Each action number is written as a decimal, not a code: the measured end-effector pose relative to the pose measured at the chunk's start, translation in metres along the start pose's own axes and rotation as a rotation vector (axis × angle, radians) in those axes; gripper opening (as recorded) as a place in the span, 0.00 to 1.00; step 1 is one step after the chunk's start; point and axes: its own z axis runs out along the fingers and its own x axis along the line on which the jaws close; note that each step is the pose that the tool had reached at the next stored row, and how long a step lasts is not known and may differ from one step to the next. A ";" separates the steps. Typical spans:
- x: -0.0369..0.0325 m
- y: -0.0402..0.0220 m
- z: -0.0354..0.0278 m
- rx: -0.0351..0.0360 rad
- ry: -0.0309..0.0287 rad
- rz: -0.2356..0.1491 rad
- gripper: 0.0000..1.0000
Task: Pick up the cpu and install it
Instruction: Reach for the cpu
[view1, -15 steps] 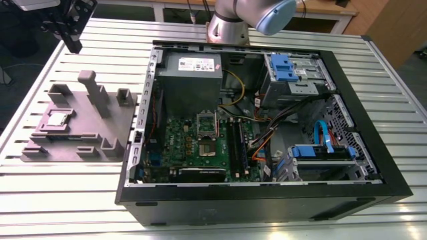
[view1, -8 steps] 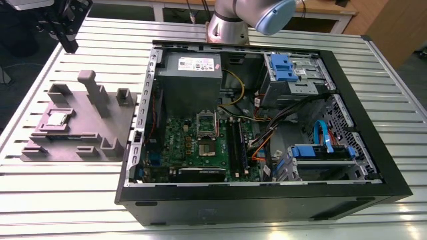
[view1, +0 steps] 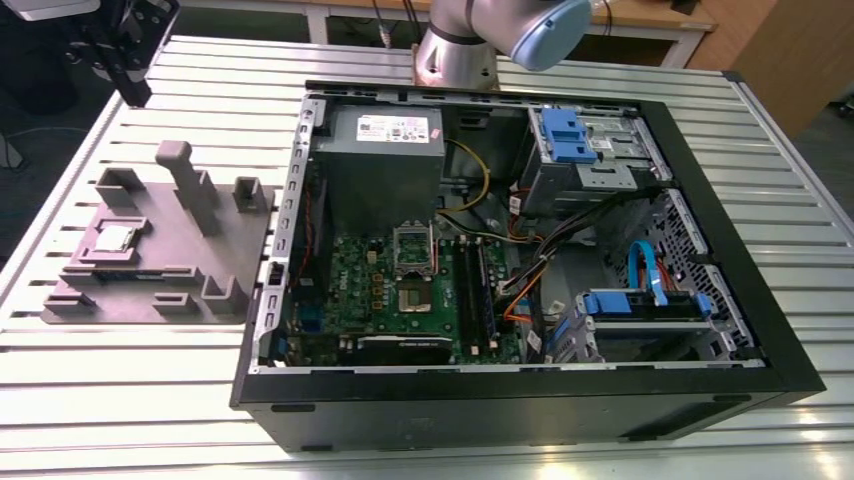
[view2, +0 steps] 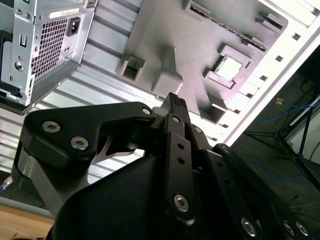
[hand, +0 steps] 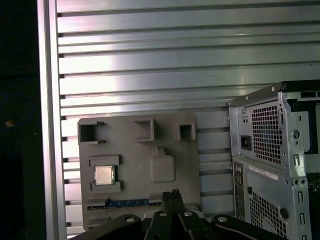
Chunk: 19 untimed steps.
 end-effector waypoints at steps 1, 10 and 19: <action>0.0006 0.0000 0.0000 0.0000 0.0001 0.000 0.10; 0.0061 -0.0005 0.0003 0.0000 0.0005 0.000 0.10; 0.0115 -0.0009 0.0004 0.0001 0.0009 0.000 0.10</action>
